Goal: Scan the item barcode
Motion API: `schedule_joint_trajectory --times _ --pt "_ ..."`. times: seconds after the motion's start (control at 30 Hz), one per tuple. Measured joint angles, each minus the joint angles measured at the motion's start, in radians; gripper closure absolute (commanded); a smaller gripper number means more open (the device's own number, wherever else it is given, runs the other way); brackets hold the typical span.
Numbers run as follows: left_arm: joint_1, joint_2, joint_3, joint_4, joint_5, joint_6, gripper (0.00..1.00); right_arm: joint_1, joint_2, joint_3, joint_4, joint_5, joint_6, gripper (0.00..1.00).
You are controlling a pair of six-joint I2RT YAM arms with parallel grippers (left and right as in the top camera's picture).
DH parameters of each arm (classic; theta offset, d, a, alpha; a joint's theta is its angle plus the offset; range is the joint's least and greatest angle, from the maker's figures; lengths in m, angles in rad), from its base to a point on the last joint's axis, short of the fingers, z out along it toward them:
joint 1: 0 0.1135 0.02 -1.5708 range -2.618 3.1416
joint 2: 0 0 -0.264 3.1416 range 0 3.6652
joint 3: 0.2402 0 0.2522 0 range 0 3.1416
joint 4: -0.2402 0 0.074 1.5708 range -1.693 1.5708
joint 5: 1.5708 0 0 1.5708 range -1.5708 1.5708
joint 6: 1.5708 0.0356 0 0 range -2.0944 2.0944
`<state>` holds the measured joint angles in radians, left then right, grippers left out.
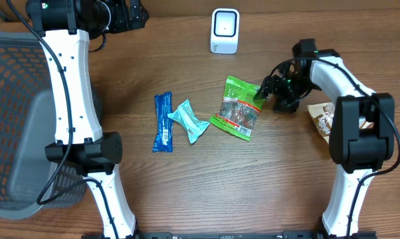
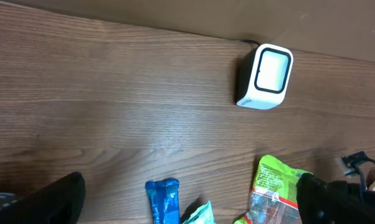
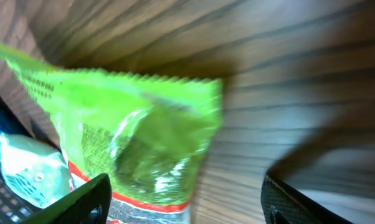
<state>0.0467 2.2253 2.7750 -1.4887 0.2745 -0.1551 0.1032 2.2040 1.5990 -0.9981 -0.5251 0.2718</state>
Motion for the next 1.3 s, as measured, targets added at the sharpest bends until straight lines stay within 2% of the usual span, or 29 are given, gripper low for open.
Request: schedule_joint_trajectory --times 0.1,0.17,0.2,0.23,0.27,0.3,0.57,0.73,0.77,0.9,1.17,1.3 --pt "0.000 0.000 0.000 0.000 0.000 0.000 0.00 0.068 -0.030 -0.060 0.146 -0.002 0.021 0.22" --pt "0.000 0.000 0.000 0.000 0.000 0.000 0.00 0.116 -0.047 -0.105 0.277 0.000 0.044 0.28" --pt "0.000 0.000 0.000 0.000 0.000 0.000 0.00 0.137 -0.051 -0.128 0.339 -0.003 0.051 0.44" --pt "0.000 0.000 0.000 0.000 0.000 0.000 0.00 0.161 -0.055 -0.148 0.385 -0.006 0.058 0.74" --pt "0.000 0.000 0.000 0.000 0.000 0.000 0.00 0.176 -0.056 -0.164 0.420 0.006 0.064 0.88" --pt "0.000 0.000 0.000 0.000 0.000 0.000 0.00 0.185 -0.053 -0.179 0.438 0.001 0.065 0.96" --pt "0.000 0.000 0.000 0.000 0.000 0.000 0.00 0.167 -0.047 -0.192 0.428 -0.048 0.064 0.96" --pt "0.000 0.000 0.000 0.000 0.000 0.000 0.00 0.091 -0.054 -0.145 0.192 -0.069 0.056 0.96" --pt "0.000 0.000 0.000 0.000 0.000 0.000 0.00 0.051 -0.060 -0.112 0.068 -0.048 0.066 0.96" --pt "0.000 0.000 0.000 0.000 0.000 0.000 0.00 -0.030 -0.095 -0.002 -0.151 0.003 0.103 0.96" --pt "0.000 0.000 0.000 0.000 0.000 0.000 0.00 -0.042 -0.349 0.198 -0.296 0.159 0.198 0.96" --pt "0.000 0.000 0.000 0.000 0.000 0.000 0.00 -0.043 -0.430 0.288 -0.334 0.117 0.220 0.96"
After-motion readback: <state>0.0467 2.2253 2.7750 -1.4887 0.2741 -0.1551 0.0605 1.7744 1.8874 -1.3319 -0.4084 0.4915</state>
